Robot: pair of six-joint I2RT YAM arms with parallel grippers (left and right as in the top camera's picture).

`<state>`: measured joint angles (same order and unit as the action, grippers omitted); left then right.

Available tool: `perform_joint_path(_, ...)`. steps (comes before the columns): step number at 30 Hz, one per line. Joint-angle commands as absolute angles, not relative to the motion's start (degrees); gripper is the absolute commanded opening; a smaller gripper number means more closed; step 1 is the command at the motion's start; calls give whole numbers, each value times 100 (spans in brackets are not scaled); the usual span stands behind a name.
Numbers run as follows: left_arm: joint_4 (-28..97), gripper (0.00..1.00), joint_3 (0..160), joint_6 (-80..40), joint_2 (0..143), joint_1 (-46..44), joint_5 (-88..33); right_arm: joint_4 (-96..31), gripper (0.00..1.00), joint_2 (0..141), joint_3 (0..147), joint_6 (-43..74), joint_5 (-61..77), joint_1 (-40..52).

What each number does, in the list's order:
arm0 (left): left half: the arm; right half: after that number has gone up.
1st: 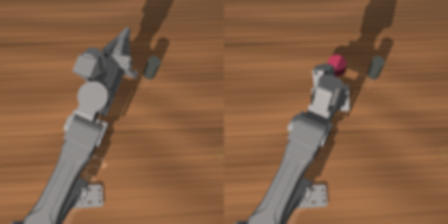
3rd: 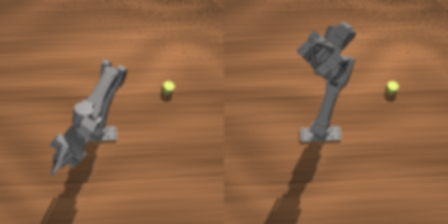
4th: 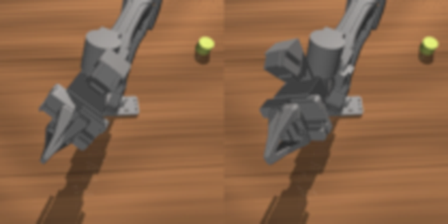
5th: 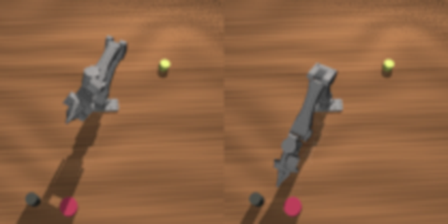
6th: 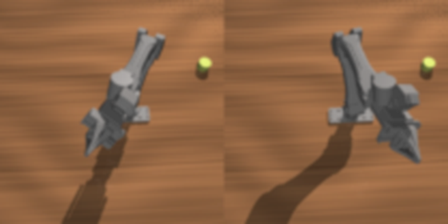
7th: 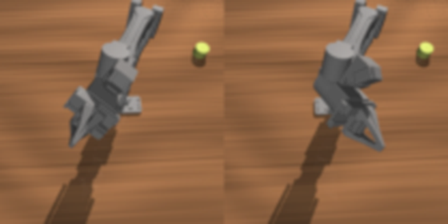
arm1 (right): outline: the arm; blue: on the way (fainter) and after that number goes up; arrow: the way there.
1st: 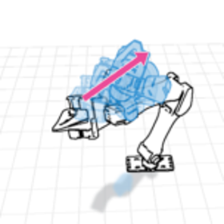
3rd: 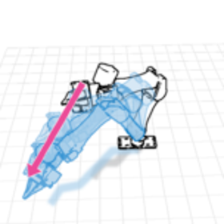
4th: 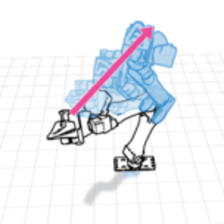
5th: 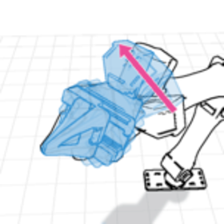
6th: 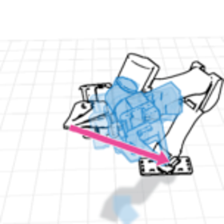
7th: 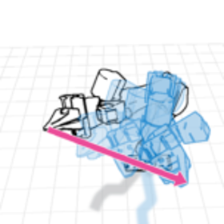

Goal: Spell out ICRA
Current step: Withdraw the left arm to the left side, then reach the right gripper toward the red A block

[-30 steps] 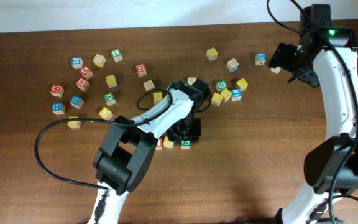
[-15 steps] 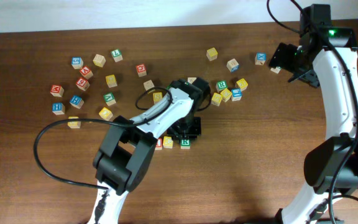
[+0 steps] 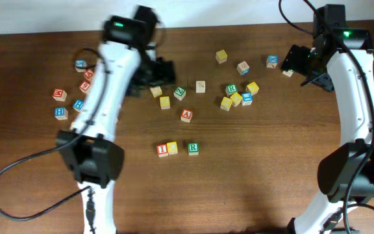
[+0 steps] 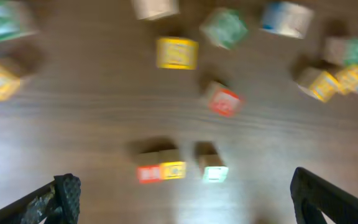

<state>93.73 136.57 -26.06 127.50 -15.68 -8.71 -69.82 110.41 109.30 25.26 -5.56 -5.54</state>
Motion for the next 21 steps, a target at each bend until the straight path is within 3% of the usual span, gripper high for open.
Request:
perform_joint_path(1,9675,99,13402,-2320,12696,-655,-550,-6965,98,10986,10995,2536,-585,-528)
perform_joint_path(5,9299,99,12175,-2261,12696,-106,-464,-6034,98,10986,10995,2683,-276,-528)
perform_joint_path(7,8873,99,11603,-2281,12696,163,-471,-6219,98,10986,10995,2790,1570,-528)
perform_joint_path(10,8781,99,11441,-2639,12696,550,-471,-6331,98,11021,10973,2335,3273,-266)
perform_joint_path(14,8803,99,11441,-2910,12696,1111,-530,-6604,100,11102,10947,2082,2408,1225)
perform_joint_path(15,8882,99,11441,-2908,12696,1210,-526,-6604,95,11170,10916,2320,1728,1686)
perform_joint_path(17,8921,99,11441,-2906,12696,1350,-462,-6729,96,11413,10910,3256,502,2418)
perform_joint_path(21,8853,99,11441,-2906,12696,1452,-462,-6726,96,12070,10890,4132,80,3157)
